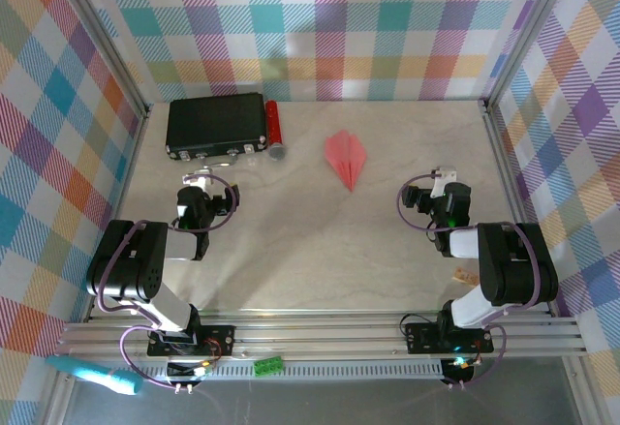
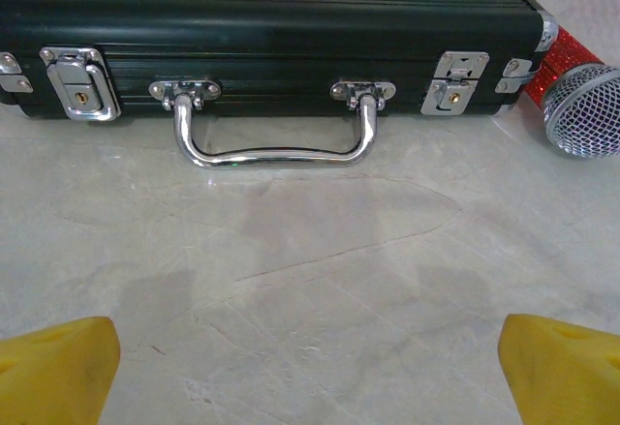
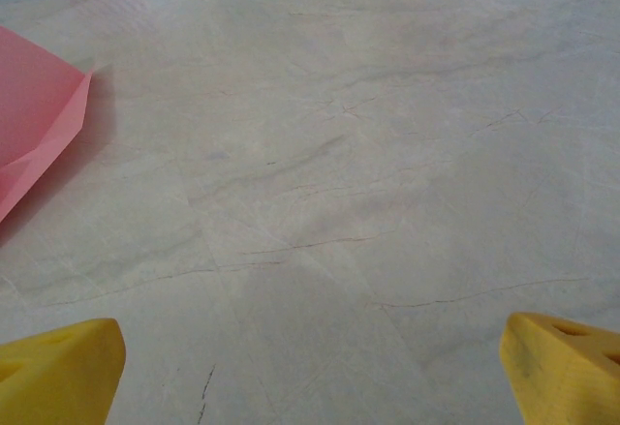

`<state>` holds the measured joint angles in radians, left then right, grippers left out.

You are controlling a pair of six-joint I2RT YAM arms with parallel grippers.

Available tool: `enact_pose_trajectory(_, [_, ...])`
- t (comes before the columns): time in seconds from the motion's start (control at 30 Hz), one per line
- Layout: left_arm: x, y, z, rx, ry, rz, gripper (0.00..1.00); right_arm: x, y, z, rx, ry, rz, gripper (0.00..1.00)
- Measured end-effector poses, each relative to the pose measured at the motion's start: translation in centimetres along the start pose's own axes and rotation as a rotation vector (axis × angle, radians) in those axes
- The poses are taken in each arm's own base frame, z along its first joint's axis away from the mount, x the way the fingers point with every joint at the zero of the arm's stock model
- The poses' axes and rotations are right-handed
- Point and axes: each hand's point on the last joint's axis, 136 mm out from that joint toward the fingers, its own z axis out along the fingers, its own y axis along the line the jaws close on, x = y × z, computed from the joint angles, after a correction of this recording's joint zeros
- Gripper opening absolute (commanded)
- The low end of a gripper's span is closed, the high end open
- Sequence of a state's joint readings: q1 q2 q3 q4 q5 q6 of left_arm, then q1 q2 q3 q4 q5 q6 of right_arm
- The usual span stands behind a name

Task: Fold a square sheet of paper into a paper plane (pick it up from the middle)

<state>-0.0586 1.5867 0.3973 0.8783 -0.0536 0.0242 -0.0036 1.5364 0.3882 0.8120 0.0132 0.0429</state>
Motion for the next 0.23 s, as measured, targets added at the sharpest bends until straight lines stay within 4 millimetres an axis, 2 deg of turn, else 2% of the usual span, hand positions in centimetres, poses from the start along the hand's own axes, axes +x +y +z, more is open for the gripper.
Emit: enact_pose_trajectory(0.23, [0.38,0.04,0.00,-0.002,0.015,0.001,1.00,0.00,0.00,0.00,0.000,0.000,0.000,0.99])
